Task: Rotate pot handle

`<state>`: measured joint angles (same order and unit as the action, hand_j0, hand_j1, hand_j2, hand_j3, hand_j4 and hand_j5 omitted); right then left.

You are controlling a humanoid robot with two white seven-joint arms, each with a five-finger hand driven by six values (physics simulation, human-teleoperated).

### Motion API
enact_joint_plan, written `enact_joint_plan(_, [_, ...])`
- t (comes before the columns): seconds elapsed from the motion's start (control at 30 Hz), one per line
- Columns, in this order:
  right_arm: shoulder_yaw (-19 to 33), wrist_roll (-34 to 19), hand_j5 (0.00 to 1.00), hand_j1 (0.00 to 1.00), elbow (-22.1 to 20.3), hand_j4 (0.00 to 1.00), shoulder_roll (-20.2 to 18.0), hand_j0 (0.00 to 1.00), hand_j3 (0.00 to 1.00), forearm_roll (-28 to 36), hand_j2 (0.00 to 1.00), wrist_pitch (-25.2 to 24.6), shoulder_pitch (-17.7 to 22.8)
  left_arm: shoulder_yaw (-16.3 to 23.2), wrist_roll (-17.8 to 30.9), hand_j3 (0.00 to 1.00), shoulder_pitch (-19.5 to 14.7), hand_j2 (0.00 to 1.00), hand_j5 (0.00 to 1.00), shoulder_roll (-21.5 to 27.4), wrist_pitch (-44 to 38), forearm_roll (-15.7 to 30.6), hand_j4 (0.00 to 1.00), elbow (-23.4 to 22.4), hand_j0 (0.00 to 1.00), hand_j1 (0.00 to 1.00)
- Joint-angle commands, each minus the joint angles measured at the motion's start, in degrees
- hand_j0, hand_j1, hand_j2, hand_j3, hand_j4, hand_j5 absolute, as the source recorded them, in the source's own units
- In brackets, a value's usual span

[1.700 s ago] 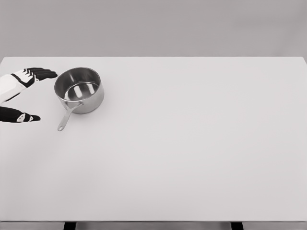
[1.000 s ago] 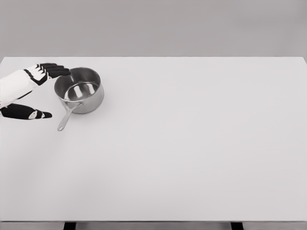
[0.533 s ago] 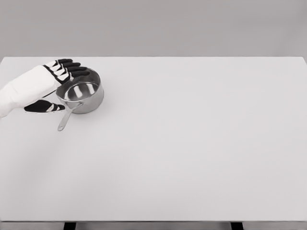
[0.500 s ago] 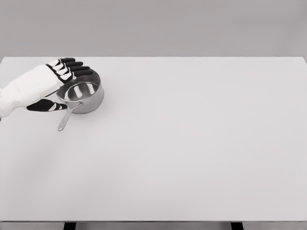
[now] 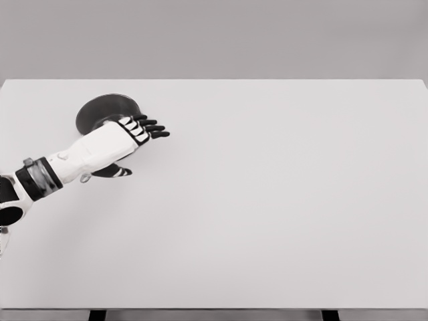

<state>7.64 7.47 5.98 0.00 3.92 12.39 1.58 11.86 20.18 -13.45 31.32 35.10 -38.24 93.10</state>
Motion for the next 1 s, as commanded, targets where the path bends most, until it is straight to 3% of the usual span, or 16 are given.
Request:
enact_joint_plan(0.0, [0.01, 0.0, 1.0, 1.0, 0.0, 1.0, 0.0, 1.0, 1.0, 0.04, 1.0, 0.01, 0.0, 0.01, -0.06, 1.0, 0.0, 1.0, 1.0, -1.61, -0.1, -1.4, 1.0, -1.34, 1.0, 1.0])
enact_joint_plan(0.47, [0.01, 0.0, 1.0, 1.0, 0.0, 1.0, 0.0, 1.0, 1.0, 0.04, 1.0, 0.01, 0.0, -1.92, -0.06, 1.0, -0.09, 1.0, 1.0, -0.82, -0.1, -1.84, 1.0, -1.52, 1.0, 1.0])
enact_joint_plan(0.97, [0.01, 0.0, 1.0, 1.0, 0.0, 1.0, 0.0, 1.0, 1.0, 0.04, 1.0, 0.01, 0.0, -4.39, -0.14, 1.0, 0.0, 1.0, 1.0, 0.32, -0.1, -1.75, 1.0, -5.82, 1.0, 1.0])
